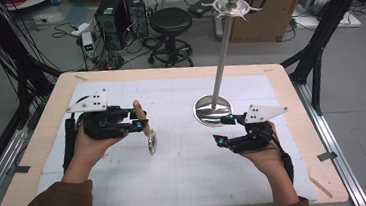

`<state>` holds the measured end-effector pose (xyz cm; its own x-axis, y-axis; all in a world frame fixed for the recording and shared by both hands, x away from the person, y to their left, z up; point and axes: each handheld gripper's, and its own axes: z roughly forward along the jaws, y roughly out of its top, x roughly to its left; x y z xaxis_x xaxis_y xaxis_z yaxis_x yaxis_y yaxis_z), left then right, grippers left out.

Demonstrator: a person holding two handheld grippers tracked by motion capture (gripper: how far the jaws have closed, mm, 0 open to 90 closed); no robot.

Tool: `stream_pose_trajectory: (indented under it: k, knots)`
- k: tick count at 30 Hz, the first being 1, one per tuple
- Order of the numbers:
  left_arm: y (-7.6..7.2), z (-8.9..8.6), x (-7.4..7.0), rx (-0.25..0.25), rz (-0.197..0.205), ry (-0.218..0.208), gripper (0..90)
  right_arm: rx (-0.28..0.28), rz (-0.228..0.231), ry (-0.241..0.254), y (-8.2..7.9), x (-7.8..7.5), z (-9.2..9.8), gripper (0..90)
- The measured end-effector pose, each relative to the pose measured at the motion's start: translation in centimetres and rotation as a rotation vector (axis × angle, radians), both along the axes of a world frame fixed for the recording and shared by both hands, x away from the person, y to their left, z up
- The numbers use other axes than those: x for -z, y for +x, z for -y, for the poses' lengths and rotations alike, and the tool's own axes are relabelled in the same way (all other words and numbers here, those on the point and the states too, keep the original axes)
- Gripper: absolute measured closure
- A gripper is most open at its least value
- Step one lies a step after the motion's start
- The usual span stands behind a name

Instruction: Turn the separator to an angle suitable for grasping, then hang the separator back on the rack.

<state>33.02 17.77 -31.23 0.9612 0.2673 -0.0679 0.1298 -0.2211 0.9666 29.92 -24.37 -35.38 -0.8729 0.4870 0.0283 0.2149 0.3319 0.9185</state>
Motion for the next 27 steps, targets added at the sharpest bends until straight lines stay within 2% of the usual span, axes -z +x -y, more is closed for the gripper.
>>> stream_pose_trajectory:
  k: [7, 14, 19, 27]
  knots:
    - [-0.1, -0.4, 0.0, -0.019, 0.000, 0.022, 68.8, 0.028, 0.004, -0.004, -0.1, -0.1, 0.7, 31.2]
    - [0.0, -0.7, 0.0, -0.027, -0.006, 0.016, 68.7, 0.054, 0.004, -0.016, 0.0, 0.1, 1.3, 30.5]
    - [0.0, -0.5, 0.1, -0.028, -0.004, 0.019, 68.7, 0.071, -0.017, -0.026, 0.1, 0.3, 1.5, 29.3]
    - [0.8, -0.6, -0.1, -0.049, -0.011, 0.016, 68.7, 0.075, -0.003, -0.022, 0.0, 0.1, 1.7, 29.1]
